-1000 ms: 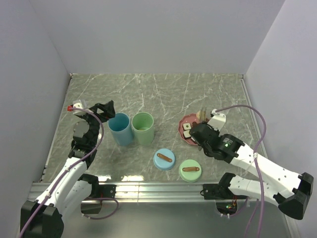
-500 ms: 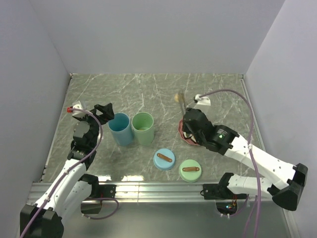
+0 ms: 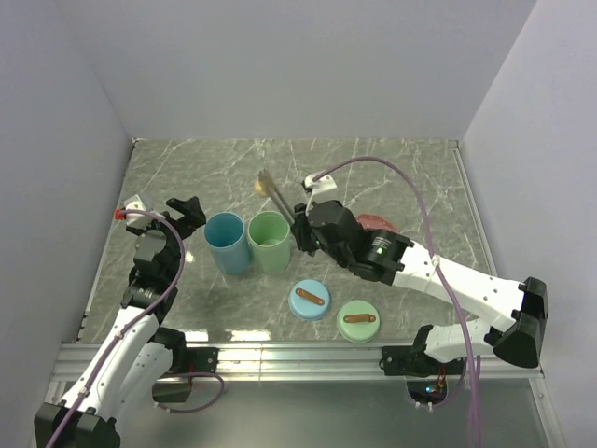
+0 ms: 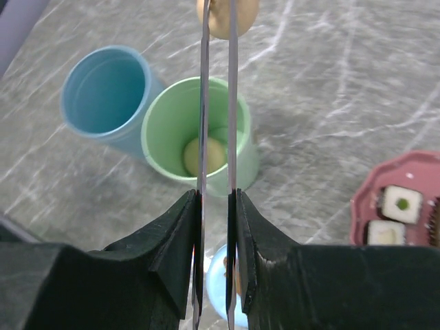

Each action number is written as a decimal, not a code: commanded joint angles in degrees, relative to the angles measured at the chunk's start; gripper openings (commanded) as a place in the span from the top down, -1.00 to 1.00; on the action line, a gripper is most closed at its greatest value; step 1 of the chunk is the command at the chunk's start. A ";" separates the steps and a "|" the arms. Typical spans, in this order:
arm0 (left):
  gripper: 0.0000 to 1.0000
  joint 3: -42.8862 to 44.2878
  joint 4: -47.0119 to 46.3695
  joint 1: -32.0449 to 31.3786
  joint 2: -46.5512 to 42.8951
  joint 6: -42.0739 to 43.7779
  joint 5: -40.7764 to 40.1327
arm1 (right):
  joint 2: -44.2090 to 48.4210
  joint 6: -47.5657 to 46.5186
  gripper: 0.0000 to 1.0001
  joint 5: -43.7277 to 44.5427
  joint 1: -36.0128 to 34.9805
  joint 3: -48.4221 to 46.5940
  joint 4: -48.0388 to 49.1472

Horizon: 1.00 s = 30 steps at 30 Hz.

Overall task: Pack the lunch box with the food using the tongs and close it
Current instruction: Place the food into the lunch box

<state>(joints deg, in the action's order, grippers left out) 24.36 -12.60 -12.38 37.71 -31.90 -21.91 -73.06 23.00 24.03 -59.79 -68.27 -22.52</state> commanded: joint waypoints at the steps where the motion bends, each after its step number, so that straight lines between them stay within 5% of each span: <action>1: -0.99 2.36 0.91 0.25 -0.19 -1.59 -3.40 | 0.46 -3.58 0.93 -3.28 -2.17 -1.43 5.47; 8: -0.99 3.06 0.47 0.34 1.92 -1.24 -2.17 | 1.69 -6.48 0.92 -10.75 -4.54 1.12 9.87; 22: -0.99 2.36 -0.76 0.34 1.57 -1.15 -0.59 | -1.30 -6.22 0.89 -8.74 -8.41 2.61 8.20; 30: -0.99 1.92 -1.11 0.34 1.14 -1.06 -0.15 | -1.30 -6.57 0.46 -7.25 -9.20 3.06 8.64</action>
<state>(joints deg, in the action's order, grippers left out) 24.88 -11.35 -12.38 39.57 -32.67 -23.16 -75.11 17.28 14.98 -68.64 -65.06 -17.10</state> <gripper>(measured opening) 0.995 0.337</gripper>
